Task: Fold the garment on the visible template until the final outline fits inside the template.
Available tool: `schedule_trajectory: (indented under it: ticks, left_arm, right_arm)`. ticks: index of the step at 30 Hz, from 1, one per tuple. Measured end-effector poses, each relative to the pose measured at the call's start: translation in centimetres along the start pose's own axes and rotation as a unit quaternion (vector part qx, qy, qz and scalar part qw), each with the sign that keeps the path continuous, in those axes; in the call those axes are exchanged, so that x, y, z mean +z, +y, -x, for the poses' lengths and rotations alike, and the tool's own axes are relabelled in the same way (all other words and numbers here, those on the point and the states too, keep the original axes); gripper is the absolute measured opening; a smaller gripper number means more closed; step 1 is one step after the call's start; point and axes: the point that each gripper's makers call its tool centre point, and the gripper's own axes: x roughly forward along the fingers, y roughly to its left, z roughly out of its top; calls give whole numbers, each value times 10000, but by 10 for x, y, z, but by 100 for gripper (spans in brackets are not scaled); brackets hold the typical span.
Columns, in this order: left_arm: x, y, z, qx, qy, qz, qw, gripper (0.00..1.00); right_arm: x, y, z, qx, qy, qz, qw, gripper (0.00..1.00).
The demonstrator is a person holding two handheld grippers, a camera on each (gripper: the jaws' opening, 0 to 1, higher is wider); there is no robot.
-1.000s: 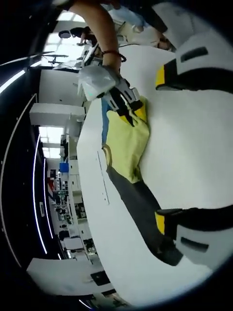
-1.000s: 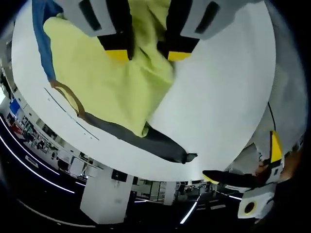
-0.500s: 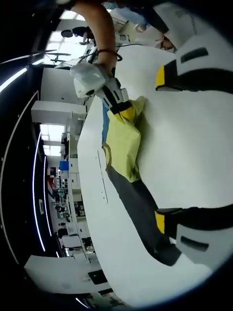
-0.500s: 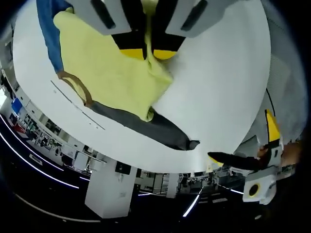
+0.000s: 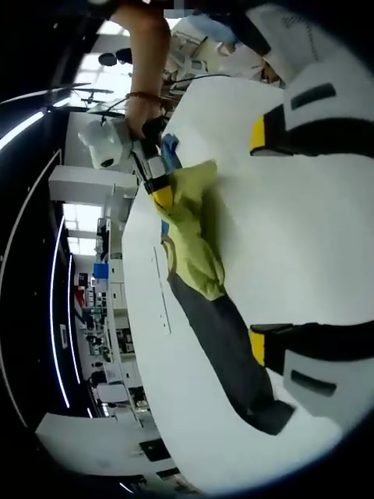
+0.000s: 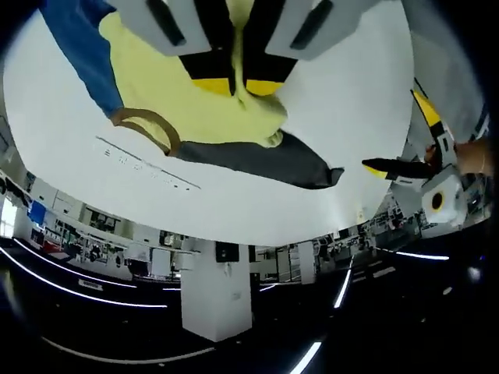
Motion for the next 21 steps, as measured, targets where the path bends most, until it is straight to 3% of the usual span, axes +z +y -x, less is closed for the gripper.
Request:
schedule_trajectory:
  ticks: [11, 21]
  left_arm:
    - [-3, -1, -6, -104, 32, 46, 9999, 81]
    - [-4, 2, -14, -163, 61, 111, 9998, 77]
  right_arm:
    - [11, -39, -12, -229, -11, -572, 9981, 0]
    - [-5, -66, -35, -380, 293, -915, 9946, 0]
